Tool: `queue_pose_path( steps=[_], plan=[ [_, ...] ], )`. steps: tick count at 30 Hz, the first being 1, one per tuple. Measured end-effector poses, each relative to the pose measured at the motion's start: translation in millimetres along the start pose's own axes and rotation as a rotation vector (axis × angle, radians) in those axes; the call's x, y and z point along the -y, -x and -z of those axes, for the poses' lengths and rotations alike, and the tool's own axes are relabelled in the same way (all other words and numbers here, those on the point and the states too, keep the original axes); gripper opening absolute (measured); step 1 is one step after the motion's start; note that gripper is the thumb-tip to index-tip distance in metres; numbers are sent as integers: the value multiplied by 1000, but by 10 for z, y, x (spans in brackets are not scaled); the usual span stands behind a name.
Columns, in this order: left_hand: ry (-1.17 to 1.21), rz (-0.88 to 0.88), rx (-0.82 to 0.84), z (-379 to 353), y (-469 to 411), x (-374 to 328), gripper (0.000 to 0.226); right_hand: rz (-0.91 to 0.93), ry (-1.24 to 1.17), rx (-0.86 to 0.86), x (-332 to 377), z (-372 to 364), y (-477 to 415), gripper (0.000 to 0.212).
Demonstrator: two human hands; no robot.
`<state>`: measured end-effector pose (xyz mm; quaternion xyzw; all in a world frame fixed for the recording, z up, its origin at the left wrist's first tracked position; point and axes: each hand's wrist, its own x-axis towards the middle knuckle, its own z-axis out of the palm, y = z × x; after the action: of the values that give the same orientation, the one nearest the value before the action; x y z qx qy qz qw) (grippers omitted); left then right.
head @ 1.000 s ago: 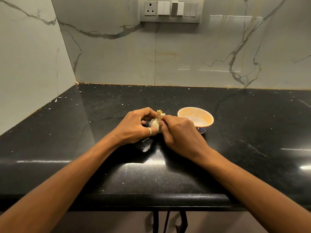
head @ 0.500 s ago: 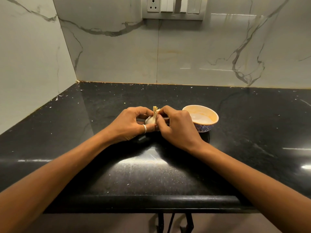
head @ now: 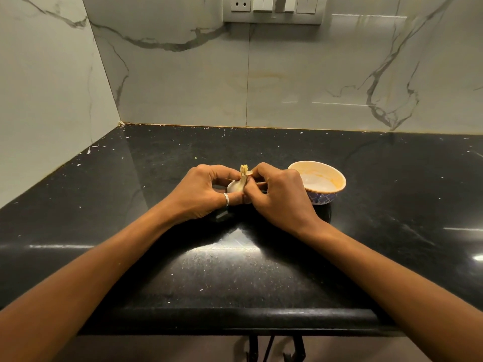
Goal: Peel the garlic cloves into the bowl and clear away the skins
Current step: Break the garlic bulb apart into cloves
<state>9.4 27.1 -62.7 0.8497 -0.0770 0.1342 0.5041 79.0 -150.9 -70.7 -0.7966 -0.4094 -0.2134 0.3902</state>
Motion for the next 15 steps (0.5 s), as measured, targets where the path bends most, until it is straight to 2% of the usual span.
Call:
queue_pose_path(
  steps=[5, 10, 15],
  plan=[
    [25, 26, 9, -4, 1, -39, 44, -50, -28, -31, -16, -14, -8, 13],
    [45, 44, 2, 7, -12, -42, 40, -108, -13, -27, -30, -13, -10, 13],
    [94, 76, 36, 18, -29, -70, 53, -155, 0, -18, -23, -7, -15, 15]
  ],
)
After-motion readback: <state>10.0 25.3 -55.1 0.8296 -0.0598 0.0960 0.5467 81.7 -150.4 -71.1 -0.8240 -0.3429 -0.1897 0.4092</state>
